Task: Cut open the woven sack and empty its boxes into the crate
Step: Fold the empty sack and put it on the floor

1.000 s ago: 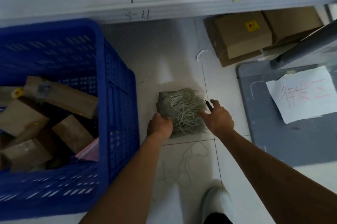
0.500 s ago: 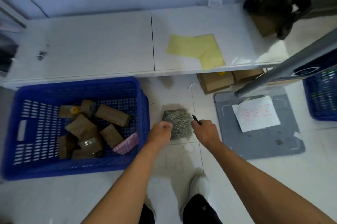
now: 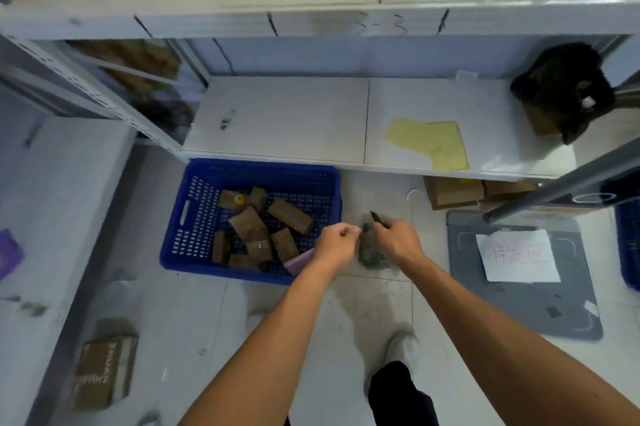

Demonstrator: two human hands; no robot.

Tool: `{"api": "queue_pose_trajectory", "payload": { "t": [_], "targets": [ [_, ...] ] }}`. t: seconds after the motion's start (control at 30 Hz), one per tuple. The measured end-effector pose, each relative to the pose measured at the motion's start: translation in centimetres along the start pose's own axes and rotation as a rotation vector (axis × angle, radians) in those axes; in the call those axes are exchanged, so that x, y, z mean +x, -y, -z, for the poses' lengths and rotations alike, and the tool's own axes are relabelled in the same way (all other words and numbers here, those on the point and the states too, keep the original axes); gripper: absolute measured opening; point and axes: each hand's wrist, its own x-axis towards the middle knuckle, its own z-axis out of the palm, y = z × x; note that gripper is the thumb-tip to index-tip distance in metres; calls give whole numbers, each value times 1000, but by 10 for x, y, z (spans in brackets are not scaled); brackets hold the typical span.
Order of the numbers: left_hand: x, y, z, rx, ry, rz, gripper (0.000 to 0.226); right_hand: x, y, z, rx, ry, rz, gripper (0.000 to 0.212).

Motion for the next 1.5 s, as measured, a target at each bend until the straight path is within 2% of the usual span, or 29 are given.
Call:
{"api": "queue_pose_trajectory", "payload": {
  "t": [0.23, 0.43, 0.53, 0.6, 0.67, 0.83, 0.93, 1.07, 1.13, 1.23, 1.43, 1.5],
  "targets": [
    [3, 8, 87, -184, -6, 56, 36, -8, 73, -56, 30, 199, 121, 26],
    [46, 22, 208, -322, 1, 97, 31, -8, 163, -155, 129, 264, 147, 18],
    [69, 31, 260, -329, 25, 139, 16, -8, 207, -194, 163, 338, 148, 13],
    [84, 33, 291, -354, 47, 152, 8, -1, 226, -217, 186, 379, 142, 18],
    [99, 37, 316, -384, 64, 151, 11, 6, 239, -232, 173, 400, 144, 26],
    [137, 36, 341, -393, 115, 113, 25, 28, 259, -238, 210, 418, 158, 22],
    [157, 33, 338, -487, 134, 107, 26, 51, 261, -233, 232, 435, 153, 21],
    [179, 30, 328, -565, 41, 121, 27, 85, 260, -225, 117, 483, 152, 23],
    [194, 29, 323, -596, 13, 133, 20, 103, 256, -224, 70, 461, 149, 23],
    [223, 30, 316, -644, 17, 123, 16, 133, 248, -222, 13, 337, 179, 26],
    [292, 37, 308, -619, -3, 140, 20, 202, 231, -237, -4, 116, 142, 34],
    [331, 50, 305, -576, 11, 145, 16, 238, 220, -255, 73, 28, 101, 35]
  ]
}}
